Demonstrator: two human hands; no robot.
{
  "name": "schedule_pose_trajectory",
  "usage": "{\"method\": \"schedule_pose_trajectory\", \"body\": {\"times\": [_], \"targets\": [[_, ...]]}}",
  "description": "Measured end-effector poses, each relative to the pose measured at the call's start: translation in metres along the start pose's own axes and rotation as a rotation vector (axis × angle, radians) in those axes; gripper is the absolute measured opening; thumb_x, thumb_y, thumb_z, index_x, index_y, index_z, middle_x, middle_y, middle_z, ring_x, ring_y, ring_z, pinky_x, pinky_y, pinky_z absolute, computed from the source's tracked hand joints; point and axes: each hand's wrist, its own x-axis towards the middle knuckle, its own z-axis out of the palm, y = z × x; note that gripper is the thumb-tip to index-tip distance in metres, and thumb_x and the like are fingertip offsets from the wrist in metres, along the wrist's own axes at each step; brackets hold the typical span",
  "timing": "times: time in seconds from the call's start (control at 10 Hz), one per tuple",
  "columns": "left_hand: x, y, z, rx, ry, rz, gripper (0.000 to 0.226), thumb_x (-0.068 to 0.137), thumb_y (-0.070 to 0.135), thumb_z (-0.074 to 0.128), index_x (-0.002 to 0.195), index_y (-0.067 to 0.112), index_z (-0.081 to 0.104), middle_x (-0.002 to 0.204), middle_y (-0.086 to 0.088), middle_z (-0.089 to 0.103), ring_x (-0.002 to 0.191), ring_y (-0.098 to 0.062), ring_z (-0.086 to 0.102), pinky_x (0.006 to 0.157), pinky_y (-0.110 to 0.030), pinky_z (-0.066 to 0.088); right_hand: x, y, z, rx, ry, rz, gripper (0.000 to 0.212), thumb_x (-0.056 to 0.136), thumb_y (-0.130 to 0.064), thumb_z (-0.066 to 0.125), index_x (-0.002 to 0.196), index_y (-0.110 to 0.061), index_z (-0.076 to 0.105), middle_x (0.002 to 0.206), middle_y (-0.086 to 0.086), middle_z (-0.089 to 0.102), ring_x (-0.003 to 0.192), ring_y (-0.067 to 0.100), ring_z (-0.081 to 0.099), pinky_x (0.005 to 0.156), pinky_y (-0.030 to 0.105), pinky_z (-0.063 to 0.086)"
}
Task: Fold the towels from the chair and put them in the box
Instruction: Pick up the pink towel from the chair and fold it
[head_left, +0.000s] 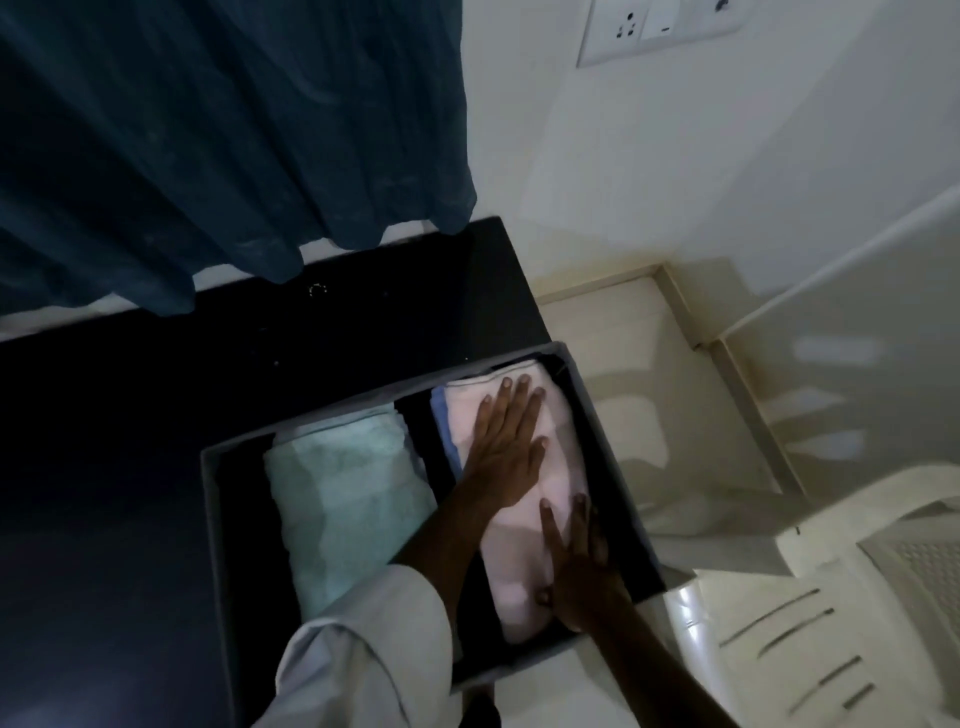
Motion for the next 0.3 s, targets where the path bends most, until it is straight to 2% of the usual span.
{"method": "schedule_pose_trajectory", "body": {"times": [0.1,0.2,0.3], "targets": [[-0.002,-0.002,-0.009,0.024,-0.049,0.015,0.065,0.099,0.041,0.027,0.157,0.014,0.014,0.165,-0.007,0.003,0.152,-0.025,-0.003,0.122,-0.046,0.006,-0.004,0.001,-0.003,-0.021,-0.035,0.009,0.152,0.019,-0.066,0.092,0.152,-0.023,0.033,0.143,0.03,0.052,0.114,0.051,0.063,0.063,0.052,0.06],[-0.02,-0.005,-0.04,0.014,-0.172,0.046,0.07,0.097,0.043,0.018,0.155,0.005,0.016,0.164,-0.012,0.006,0.152,-0.029,0.005,0.121,-0.047,0.016,-0.015,-0.001,-0.01,0.004,0.062,-0.018,0.139,0.035,-0.062,0.093,0.154,-0.029,0.028,0.143,0.029,0.053,0.116,0.05,0.063,0.072,0.056,0.059],[-0.043,-0.006,-0.054,0.039,-0.132,0.041,0.07,0.098,0.044,0.021,0.153,0.001,0.024,0.161,-0.016,0.017,0.15,-0.032,0.015,0.118,-0.048,0.026,-0.025,-0.004,-0.011,0.042,0.171,-0.097,0.131,0.057,-0.054,0.089,0.159,-0.036,0.01,0.15,0.025,0.047,0.125,0.048,0.058,0.082,0.059,0.058]]}}
